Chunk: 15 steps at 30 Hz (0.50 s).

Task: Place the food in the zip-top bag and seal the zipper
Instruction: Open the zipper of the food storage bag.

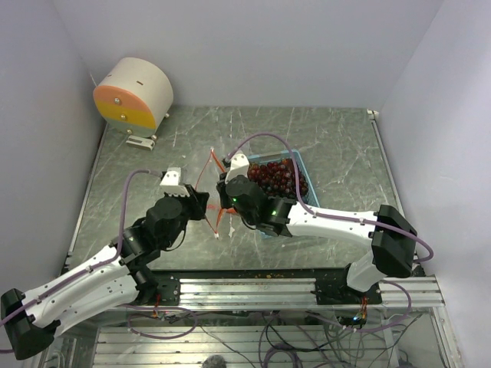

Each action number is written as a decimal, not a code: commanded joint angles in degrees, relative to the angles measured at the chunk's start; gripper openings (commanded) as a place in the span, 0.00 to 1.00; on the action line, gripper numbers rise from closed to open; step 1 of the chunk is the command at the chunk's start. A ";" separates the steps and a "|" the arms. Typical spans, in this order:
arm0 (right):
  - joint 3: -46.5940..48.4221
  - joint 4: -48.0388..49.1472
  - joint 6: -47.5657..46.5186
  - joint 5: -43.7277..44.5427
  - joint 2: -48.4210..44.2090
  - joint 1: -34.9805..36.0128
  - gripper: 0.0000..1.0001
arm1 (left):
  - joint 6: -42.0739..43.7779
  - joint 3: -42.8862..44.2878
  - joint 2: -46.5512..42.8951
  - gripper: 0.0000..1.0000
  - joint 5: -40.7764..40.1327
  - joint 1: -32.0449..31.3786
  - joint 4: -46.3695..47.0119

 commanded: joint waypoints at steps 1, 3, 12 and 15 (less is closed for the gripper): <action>-0.79 -1.82 1.05 3.20 -1.70 0.36 0.00 | -2.23 1.83 -1.21 0.11 -7.94 0.27 -8.58; -1.77 -2.63 1.54 4.67 -2.52 0.33 0.00 | -3.44 4.08 -1.57 0.07 -13.15 0.34 -14.45; 0.23 -16.69 9.27 17.63 -1.74 0.15 0.00 | -13.85 20.88 3.92 0.07 -29.10 0.31 -42.40; -0.39 -16.43 7.82 17.13 -2.67 0.14 0.00 | -12.65 23.55 5.69 0.07 -28.18 0.33 -44.10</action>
